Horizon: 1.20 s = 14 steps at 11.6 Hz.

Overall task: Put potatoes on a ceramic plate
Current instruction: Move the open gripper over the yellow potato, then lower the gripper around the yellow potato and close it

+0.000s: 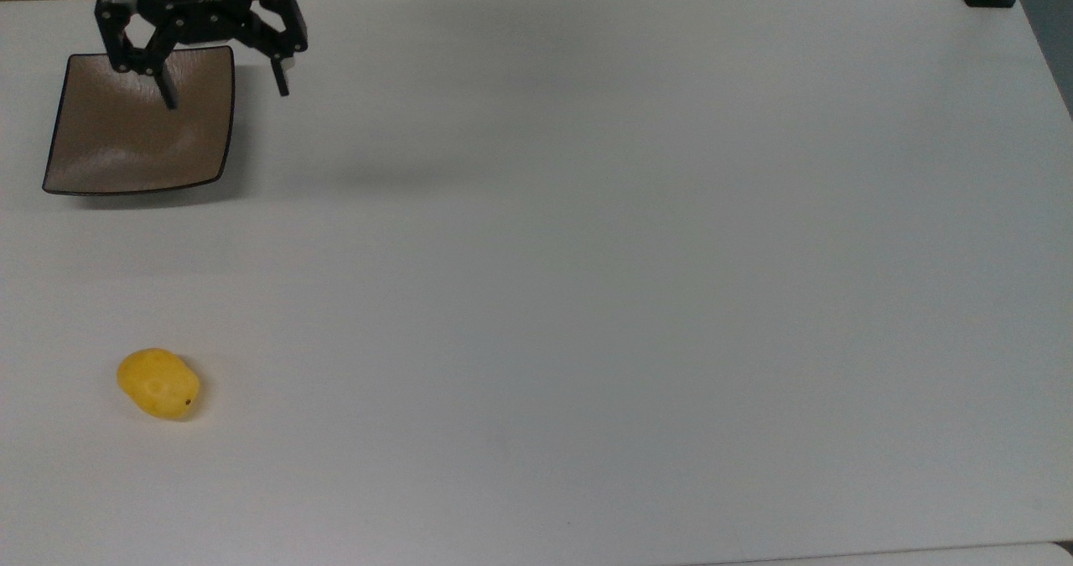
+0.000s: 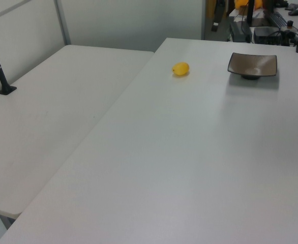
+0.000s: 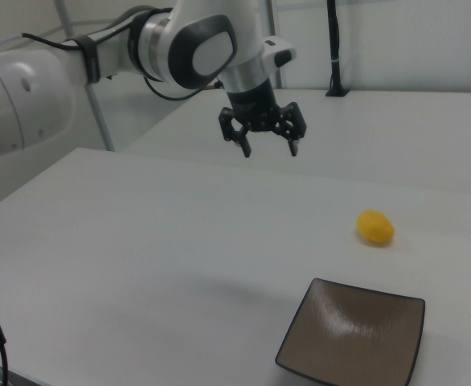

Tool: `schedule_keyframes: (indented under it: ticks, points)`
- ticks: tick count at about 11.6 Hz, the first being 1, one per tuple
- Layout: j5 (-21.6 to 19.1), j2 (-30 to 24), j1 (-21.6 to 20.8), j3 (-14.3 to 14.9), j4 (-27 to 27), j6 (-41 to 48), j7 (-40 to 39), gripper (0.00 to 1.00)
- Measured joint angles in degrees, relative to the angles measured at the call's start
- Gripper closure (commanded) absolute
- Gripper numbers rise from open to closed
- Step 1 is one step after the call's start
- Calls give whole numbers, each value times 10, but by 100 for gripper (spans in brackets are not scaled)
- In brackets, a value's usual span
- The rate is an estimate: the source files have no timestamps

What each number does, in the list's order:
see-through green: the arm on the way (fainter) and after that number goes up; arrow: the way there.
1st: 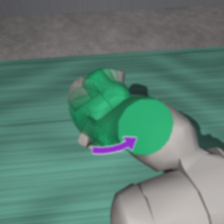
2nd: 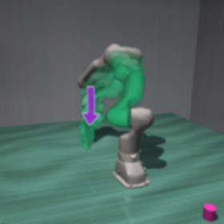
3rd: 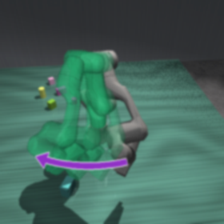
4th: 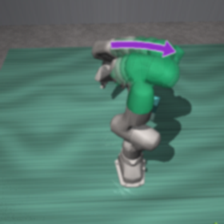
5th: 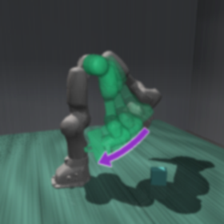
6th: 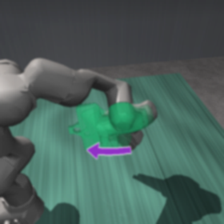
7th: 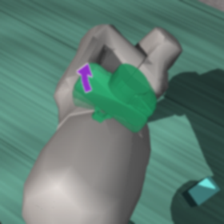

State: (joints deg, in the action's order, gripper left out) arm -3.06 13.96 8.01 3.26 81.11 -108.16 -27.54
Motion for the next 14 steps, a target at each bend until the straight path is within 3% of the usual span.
schedule_keyframes:
  ticks: [3, 6, 9, 14]
  points:
    - [0, 63, 17, 0, -42, -74, 5, 0]
    - [39, 122, 23, 1, -56, -170, 5, 0]
    - [48, 188, 23, 3, -94, -235, -12, 0]
    - [48, 298, 23, 34, -140, -374, -22, 0]
